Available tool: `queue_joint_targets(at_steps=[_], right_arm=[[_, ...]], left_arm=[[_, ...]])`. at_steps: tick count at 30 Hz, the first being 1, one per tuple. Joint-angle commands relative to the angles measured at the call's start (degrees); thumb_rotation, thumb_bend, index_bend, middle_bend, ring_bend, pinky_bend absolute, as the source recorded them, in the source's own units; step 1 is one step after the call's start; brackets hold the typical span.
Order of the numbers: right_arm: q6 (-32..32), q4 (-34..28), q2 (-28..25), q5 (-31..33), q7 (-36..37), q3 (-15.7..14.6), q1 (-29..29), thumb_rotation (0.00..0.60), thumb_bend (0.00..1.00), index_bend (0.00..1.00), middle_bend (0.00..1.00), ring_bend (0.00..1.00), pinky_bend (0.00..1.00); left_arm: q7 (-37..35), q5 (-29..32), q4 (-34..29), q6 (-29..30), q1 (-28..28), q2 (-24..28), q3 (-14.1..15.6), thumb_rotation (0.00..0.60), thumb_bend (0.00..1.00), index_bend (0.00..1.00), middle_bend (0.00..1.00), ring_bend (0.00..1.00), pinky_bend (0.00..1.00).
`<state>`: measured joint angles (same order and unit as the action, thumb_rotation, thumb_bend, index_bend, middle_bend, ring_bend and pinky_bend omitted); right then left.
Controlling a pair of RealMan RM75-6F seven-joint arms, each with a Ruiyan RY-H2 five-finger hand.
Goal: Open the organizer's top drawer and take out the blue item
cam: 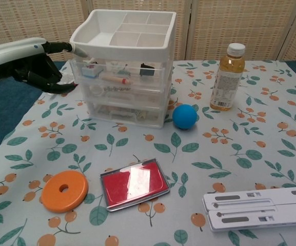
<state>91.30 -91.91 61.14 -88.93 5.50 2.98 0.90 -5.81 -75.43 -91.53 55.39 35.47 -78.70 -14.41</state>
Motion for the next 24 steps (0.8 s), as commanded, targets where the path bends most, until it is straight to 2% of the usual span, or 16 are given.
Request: queue_joint_targets(at_steps=[1,14,24], right_arm=[[0.0,0.0,0.0,0.0,0.0,0.0,0.0,0.600,0.40,0.05,0.19,0.08,0.10],[0.1,0.4,0.0,0.3,0.6,0.0,0.3,0.600,0.40,0.05,0.19,0.08,0.10],[-0.6,0.7,0.3,0.4,0.8,0.2,-0.2,0.600,0.40,0.05,0.19,0.08,0.10]], left_arm=[[1.8,0.6,0.8,-0.5,1.0,-0.5,0.4,0.600,0.27,0.15,0.91,1.00,1.00],[7.9,2.2,2.0,-0.3,3.3,-1.5,1.3,0.600,0.27,0.23,0.91,1.00,1.00],[7.2,1.5,1.3,0.6,3.1,-0.5,2.6,0.600,0.27,0.33,0.91,1.00,1.00]])
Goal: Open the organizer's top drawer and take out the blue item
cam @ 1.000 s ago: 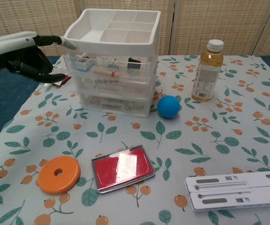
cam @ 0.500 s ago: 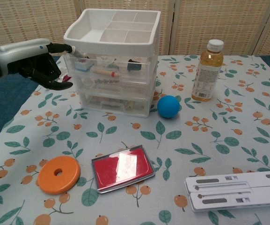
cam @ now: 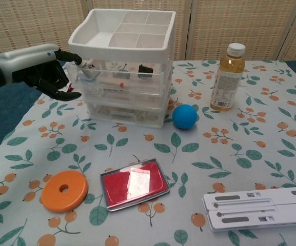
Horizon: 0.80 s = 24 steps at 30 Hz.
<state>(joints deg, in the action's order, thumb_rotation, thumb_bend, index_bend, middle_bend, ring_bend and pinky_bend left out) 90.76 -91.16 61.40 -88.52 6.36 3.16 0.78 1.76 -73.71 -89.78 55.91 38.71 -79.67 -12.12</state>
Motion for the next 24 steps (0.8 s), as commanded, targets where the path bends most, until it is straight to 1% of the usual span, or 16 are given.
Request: queue_joint_targets(at_steps=[1,16,24], right_arm=[[-0.1,0.0,0.0,0.0,-0.1,0.1,-0.1,0.600,0.40,0.05,0.19,0.08,0.10],[0.3,-0.2,0.0,-0.2,-0.3,-0.1,0.1,0.600,0.41,0.05,0.19,0.08,0.10],[0.5,0.1,0.1,-0.2,0.1,-0.1,0.3,0.600,0.40,0.05,0.19,0.09,0.10]], left_arm=[[-0.6,-0.4,-0.8,0.2,-0.3,0.8,0.4,0.600,0.27,0.34,0.91,1.00,1.00],[-1.3,-4.8,-6.1,1.9,-2.1,5.5,4.2,0.600,0.27,0.40,0.91,1.00,1.00],[-1.1,-5.6,-8.3,2.2,-2.4,7.2,5.0,0.600,0.27,0.40,0.91,1.00,1.00]])
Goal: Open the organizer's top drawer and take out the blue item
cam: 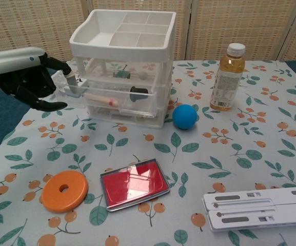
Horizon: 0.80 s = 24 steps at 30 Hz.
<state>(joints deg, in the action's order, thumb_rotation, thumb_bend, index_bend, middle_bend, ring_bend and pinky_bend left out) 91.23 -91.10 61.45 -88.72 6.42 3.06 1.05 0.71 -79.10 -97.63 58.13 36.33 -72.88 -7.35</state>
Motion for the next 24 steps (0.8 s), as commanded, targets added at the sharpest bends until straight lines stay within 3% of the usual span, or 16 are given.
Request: queue_joint_targets(at_steps=[1,11,17,24], right_arm=[[0.1,0.1,0.0,0.0,0.1,0.0,0.1,0.600,0.41,0.05,0.19,0.08,0.10],[1.3,-0.2,-1.0,0.0,-0.1,0.5,0.5,0.600,0.41,0.05,0.21,0.10,0.10],[1.9,-1.3,-2.1,-0.2,-0.6,0.8,0.6,0.600,0.41,0.05,0.21,0.10,0.10],[2.2,-2.8,-3.5,-1.3,-1.5,1.1,0.1,0.600,0.41,0.05,0.21,0.10,0.10]], left_arm=[[0.0,-0.2,-0.6,-0.1,-0.1,0.6,0.3,0.600,0.27,0.40,0.91,1.00,1.00],[-0.7,-1.2,-3.0,0.4,-0.3,3.1,0.5,0.600,0.27,0.29,0.91,1.00,1.00],[-2.6,-4.7,-4.2,2.6,-0.5,6.2,0.0,0.600,0.27,0.30,0.91,1.00,1.00],[-4.0,-11.4,-1.0,4.8,1.7,8.4,-1.5,0.600,0.27,0.36,0.91,1.00,1.00]])
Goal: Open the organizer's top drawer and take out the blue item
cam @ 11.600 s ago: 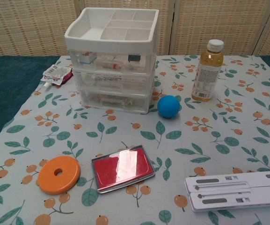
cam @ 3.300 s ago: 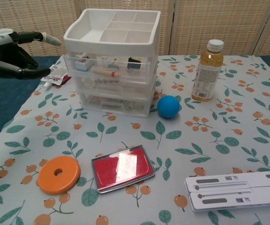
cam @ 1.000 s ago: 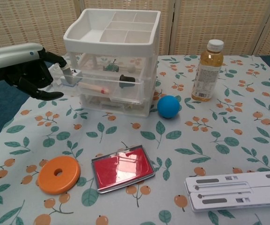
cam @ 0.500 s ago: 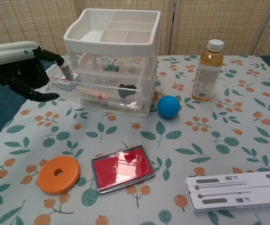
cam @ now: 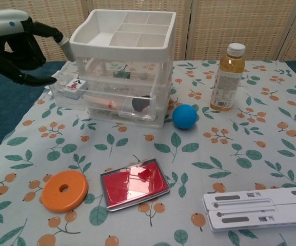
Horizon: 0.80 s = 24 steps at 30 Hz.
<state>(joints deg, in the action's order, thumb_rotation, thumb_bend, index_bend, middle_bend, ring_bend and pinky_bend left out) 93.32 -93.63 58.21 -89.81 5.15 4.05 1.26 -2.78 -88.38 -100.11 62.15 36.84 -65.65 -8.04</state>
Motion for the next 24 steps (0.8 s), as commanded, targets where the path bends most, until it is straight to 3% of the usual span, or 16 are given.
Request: queue_joint_targets(at_steps=[1,12,24], right_arm=[[0.3,-0.5,-0.4,-0.3,-0.4,0.1,-0.1,0.600,0.41,0.05,0.21,0.10,0.10],[0.5,-0.2,-0.3,-0.1,0.0,-0.1,0.4,0.600,0.41,0.05,0.21,0.10,0.10],[-0.8,0.7,0.3,0.2,0.8,-0.2,-0.3,0.600,0.41,0.05,0.21,0.10,0.10]], left_arm=[[0.2,-1.7,1.4,0.6,1.4,1.5,-1.1,0.600,0.27,0.36,0.91,1.00,1.00],[7.4,3.0,2.8,-3.5,4.2,2.1,-2.7,0.600,0.27,0.38,0.91,1.00,1.00],[12.4,4.9,-3.5,-11.9,4.5,11.2,1.8,0.600,0.28,0.32,0.94,1.00,1.00]])
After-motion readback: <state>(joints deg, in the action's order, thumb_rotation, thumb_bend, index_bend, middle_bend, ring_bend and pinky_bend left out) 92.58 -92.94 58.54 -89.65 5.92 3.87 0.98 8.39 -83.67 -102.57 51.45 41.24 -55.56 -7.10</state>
